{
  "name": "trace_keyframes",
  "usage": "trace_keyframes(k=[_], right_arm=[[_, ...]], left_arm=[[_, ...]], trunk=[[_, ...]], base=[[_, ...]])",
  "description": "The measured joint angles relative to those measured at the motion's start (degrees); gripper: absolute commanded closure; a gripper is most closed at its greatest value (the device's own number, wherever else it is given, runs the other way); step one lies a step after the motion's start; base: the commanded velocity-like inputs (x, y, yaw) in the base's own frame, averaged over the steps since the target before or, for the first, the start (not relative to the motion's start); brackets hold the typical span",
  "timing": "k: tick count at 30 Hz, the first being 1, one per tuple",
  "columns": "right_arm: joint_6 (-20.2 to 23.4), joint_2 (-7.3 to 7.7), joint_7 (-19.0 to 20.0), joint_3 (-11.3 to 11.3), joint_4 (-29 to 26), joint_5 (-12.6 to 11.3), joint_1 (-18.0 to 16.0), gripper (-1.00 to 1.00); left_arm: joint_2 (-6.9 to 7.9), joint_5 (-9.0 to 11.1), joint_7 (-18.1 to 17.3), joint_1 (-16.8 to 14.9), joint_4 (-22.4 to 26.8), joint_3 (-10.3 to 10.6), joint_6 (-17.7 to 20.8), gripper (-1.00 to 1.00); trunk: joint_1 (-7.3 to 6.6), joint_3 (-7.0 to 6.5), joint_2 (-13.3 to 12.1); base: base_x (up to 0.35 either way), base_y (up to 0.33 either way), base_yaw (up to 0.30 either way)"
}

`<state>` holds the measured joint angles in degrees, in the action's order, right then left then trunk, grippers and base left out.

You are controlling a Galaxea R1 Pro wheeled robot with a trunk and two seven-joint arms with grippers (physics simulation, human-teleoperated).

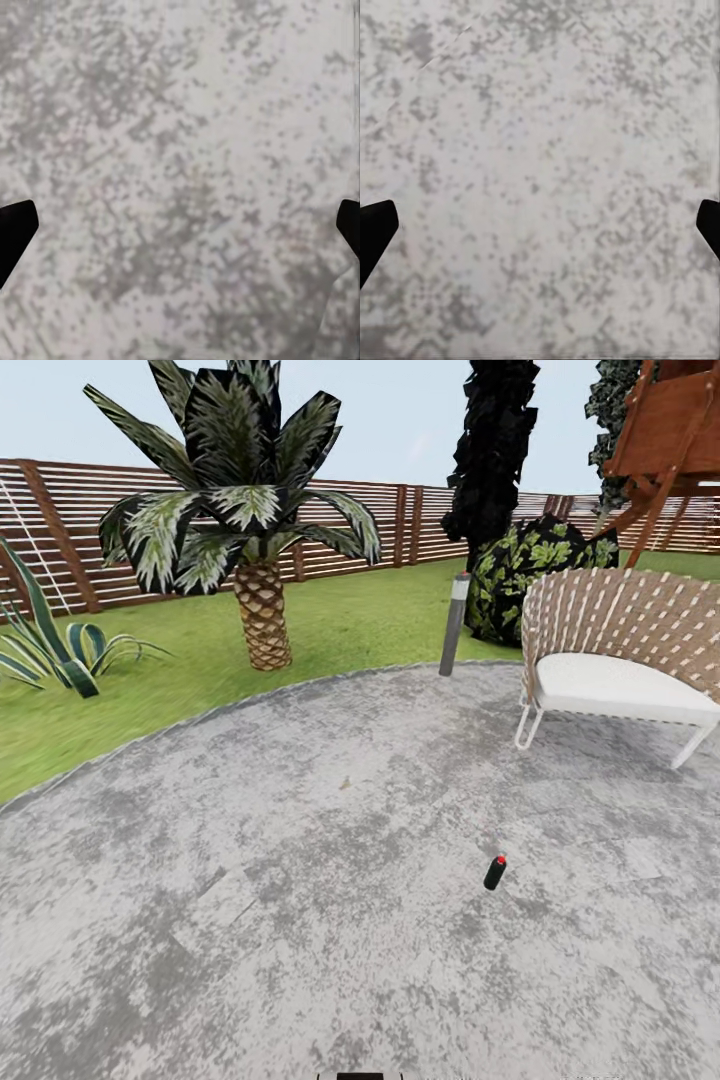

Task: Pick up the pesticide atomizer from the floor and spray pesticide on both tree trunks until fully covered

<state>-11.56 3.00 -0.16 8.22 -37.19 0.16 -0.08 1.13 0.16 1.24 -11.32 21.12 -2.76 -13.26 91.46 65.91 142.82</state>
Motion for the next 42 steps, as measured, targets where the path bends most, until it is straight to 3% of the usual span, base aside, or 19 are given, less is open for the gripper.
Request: trace_keyframes(k=[33, 42], right_arm=[[0.0, 0.0, 0.0, 0.0, -0.1, 0.0, 0.0, -1.0], [0.0, 0.0, 0.0, 0.0, -0.1, 0.0, 0.0, -1.0]], left_arm=[[0.02, 0.0, 0.0, 0.0, 0.0, 0.0, 0.0, -1.0], [0.02, 0.0, 0.0, 0.0, 0.0, 0.0, 0.0, -1.0]], trunk=[[-0.02, 0.0, 0.0], [0.0, 0.0, 0.0]], base=[[0.194, -0.128, -0.288], [0.039, -0.016, -0.29]])
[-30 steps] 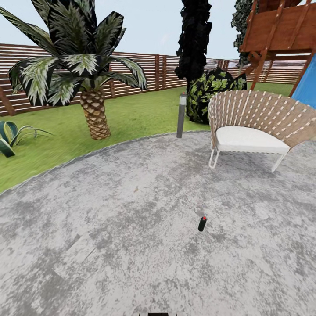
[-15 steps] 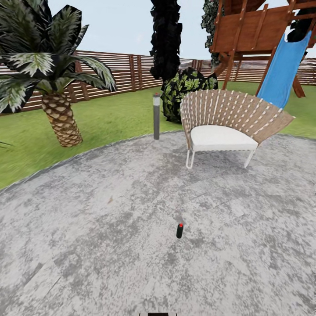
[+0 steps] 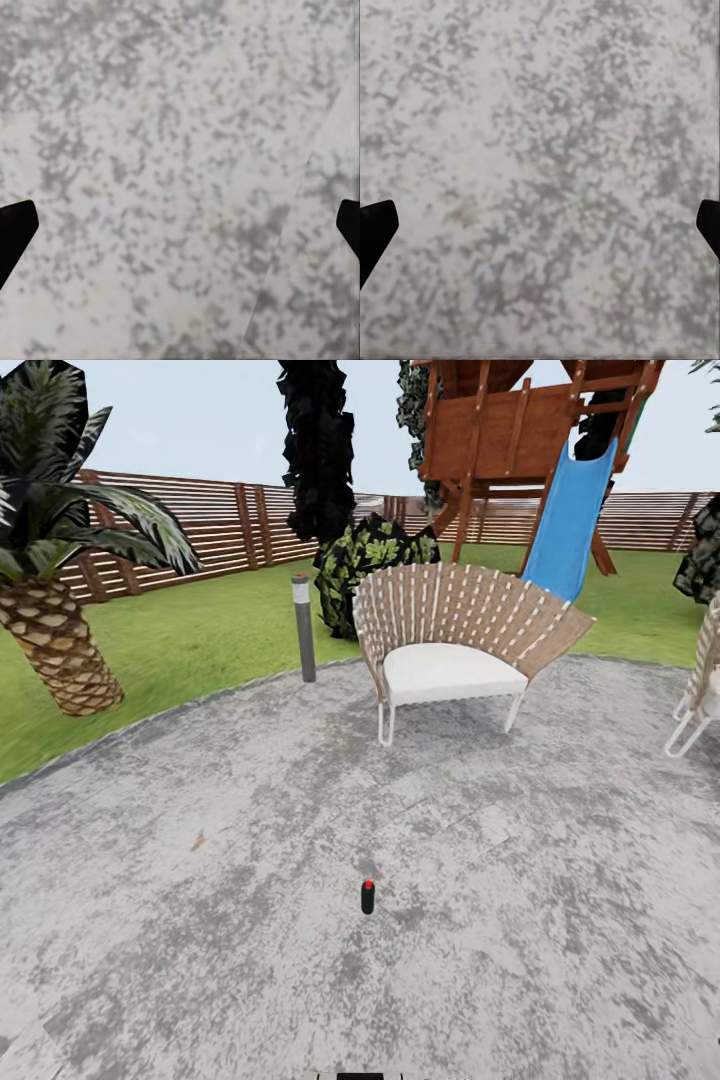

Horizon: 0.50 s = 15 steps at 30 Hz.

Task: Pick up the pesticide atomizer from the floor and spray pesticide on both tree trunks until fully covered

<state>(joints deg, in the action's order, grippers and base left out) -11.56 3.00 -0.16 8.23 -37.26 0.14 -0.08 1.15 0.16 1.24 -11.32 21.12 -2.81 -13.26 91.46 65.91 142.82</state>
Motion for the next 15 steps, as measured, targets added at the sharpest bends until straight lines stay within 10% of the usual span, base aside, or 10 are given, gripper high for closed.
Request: trace_keyframes(k=[15], right_arm=[[0.0, 0.0, 0.0, 0.0, 0.1, 0.0, 0.0, -1.0]], left_arm=[[0.0, 0.0, 0.0, 0.0, 0.0, 0.0, 0.0, -1.0]], trunk=[[0.0, 0.0, 0.0]], base=[[0.0, 0.0, -0.291]])
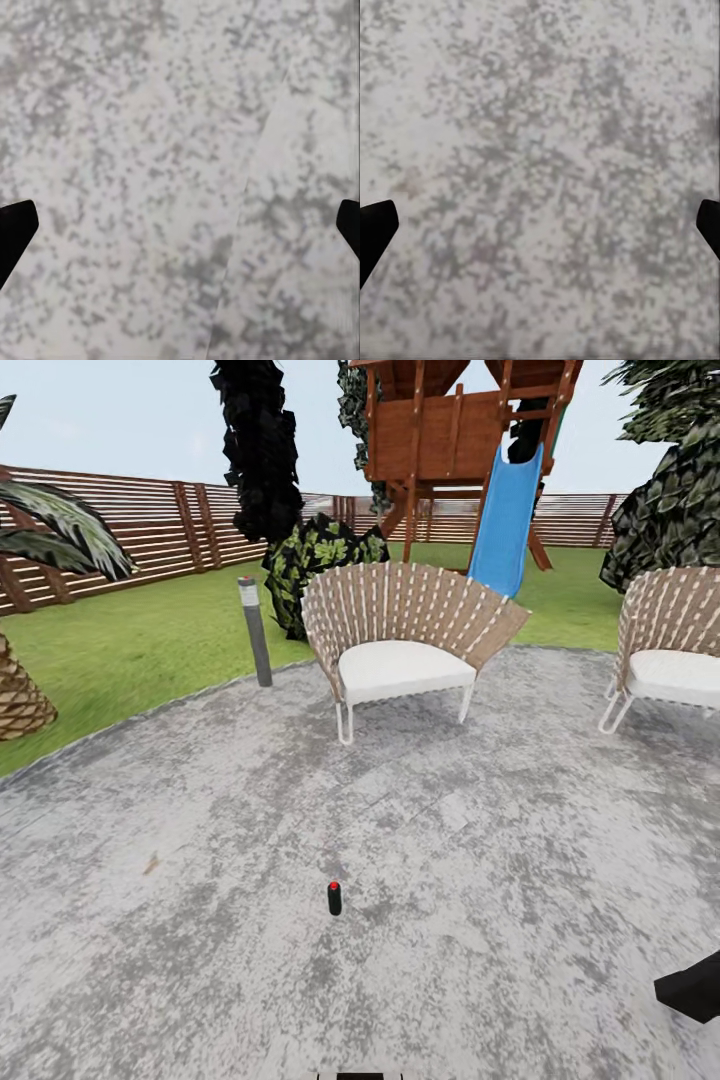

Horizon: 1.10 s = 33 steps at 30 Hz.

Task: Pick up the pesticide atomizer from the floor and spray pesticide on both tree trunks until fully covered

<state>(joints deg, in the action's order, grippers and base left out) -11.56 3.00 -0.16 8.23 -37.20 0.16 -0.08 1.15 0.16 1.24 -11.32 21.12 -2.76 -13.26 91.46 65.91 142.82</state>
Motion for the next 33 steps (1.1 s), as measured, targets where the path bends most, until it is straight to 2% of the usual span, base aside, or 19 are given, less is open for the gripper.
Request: trace_keyframes(k=[12, 21, 28, 33], right_arm=[[0.0, 0.0, 0.0, 0.0, -0.1, 0.0, 0.0, -1.0], [0.0, 0.0, 0.0, 0.0, -0.1, 0.0, 0.0, -1.0], [-0.1, 0.04, 0.0, -0.1, -0.1, 0.0, 0.0, -1.0], [-0.1, 0.08, 0.0, -0.1, -0.1, 0.0, 0.0, -1.0]], left_arm=[[0.0, 0.0, 0.0, 0.0, 0.0, 0.0, 0.0, -1.0], [0.0, 0.0, 0.0, 0.0, 0.0, -0.1, 0.0, -1.0], [0.0, 0.0, 0.0, 0.0, 0.0, 0.0, 0.0, -1.0], [0.0, 0.0, 0.0, 0.0, 0.0, 0.0, 0.0, -1.0]], trunk=[[0.0, 0.0, 0.0], [-0.03, 0.0, 0.0], [-0.03, 0.0, 0.0], [-0.01, 0.0, 0.0]], base=[[0.007, 0.0, -0.293], [0.193, -0.004, -0.282], [0.29, -0.08, -0.052], [0.12, -0.04, -0.003]])
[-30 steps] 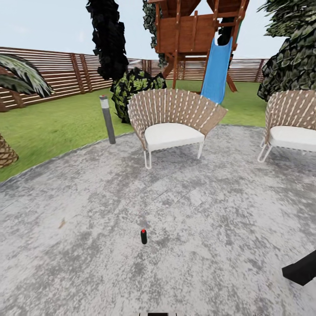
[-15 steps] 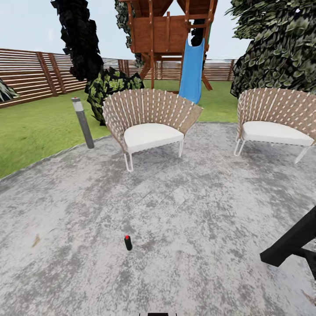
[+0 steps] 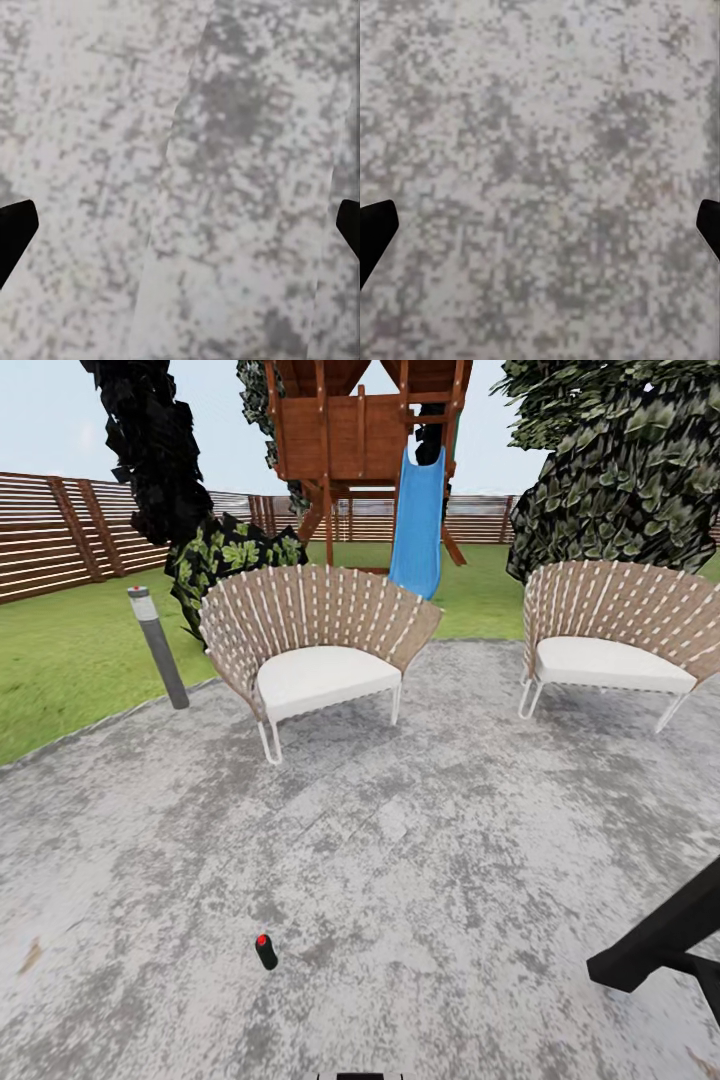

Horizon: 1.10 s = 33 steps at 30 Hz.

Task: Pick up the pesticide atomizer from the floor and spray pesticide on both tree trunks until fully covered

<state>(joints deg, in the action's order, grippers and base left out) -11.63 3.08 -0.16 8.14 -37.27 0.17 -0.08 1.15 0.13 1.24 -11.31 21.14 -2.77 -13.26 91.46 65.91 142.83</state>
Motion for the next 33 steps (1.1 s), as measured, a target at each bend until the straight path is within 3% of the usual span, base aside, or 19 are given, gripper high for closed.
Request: trace_keyframes(k=[9, 22, 33], right_arm=[[0.0, -0.01, 0.0, 0.0, -0.1, -0.1, 0.0, -1.0], [0.0, 0.0, 0.0, 0.1, -0.1, -0.1, 0.0, -1.0], [0.0, -0.06, -0.1, 0.1, -0.1, -0.1, 0.0, -1.0]], left_arm=[[0.0, 0.0, 0.0, 0.0, 0.0, -0.1, 0.0, -1.0], [0.0, 0.0, 0.0, 0.0, 0.0, -0.1, 0.0, -1.0], [0.0, 0.0, 0.0, 0.0, 0.0, -0.1, 0.0, -1.0]], trunk=[[0.01, 0.0, 0.0], [0.0, 0.0, 0.0], [-0.03, 0.0, 0.0]], base=[[0.008, -0.003, -0.031], [0.054, 0.0, -0.261], [0.236, -0.042, -0.033]])
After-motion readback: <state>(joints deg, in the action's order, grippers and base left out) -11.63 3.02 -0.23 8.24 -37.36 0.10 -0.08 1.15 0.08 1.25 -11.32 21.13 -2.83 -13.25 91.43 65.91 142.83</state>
